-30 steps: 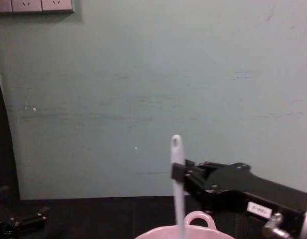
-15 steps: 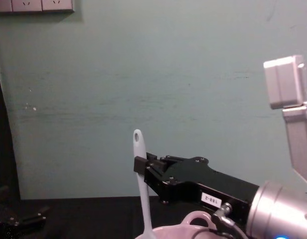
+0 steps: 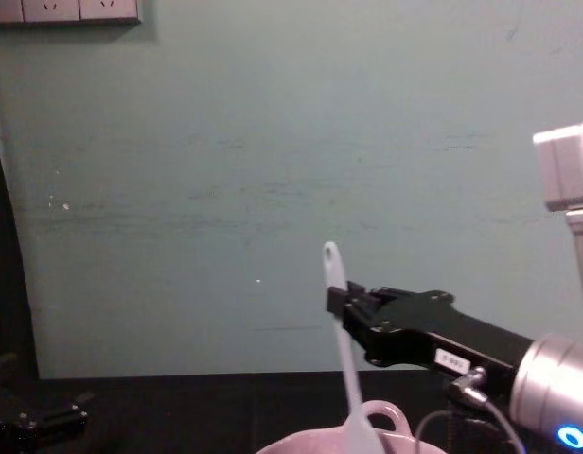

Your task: Use the one hand to pick up the spoon and stir the clear water in the bowl.

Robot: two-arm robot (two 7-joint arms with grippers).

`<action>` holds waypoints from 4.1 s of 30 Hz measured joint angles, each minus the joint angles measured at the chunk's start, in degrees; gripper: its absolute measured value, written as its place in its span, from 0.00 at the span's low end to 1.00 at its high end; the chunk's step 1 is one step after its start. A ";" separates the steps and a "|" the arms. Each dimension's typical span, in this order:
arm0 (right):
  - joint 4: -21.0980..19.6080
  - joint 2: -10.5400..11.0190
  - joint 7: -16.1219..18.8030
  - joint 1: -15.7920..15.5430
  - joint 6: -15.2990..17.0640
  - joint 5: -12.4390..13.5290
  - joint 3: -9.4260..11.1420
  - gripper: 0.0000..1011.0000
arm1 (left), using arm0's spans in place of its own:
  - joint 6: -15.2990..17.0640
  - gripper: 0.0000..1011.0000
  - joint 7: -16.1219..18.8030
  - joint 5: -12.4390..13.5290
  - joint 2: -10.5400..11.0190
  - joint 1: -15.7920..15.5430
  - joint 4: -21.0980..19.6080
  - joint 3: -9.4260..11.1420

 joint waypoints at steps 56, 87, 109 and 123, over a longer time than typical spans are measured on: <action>-3.01 0.48 1.91 -0.20 3.03 2.43 -1.81 0.11 | 0.00 0.99 0.00 0.00 0.00 0.00 0.00 0.00; -15.08 6.86 -0.74 -10.14 4.26 -0.66 3.03 0.11 | 0.00 0.99 0.00 0.01 0.00 0.00 0.00 0.00; -8.71 1.69 3.77 -6.10 2.88 2.96 -2.79 0.11 | 0.00 0.99 0.00 0.00 0.00 0.00 0.00 0.00; -1.09 -0.67 1.12 -0.68 -0.22 -0.54 -2.27 0.11 | 0.00 0.99 0.00 0.01 0.00 0.00 0.00 0.00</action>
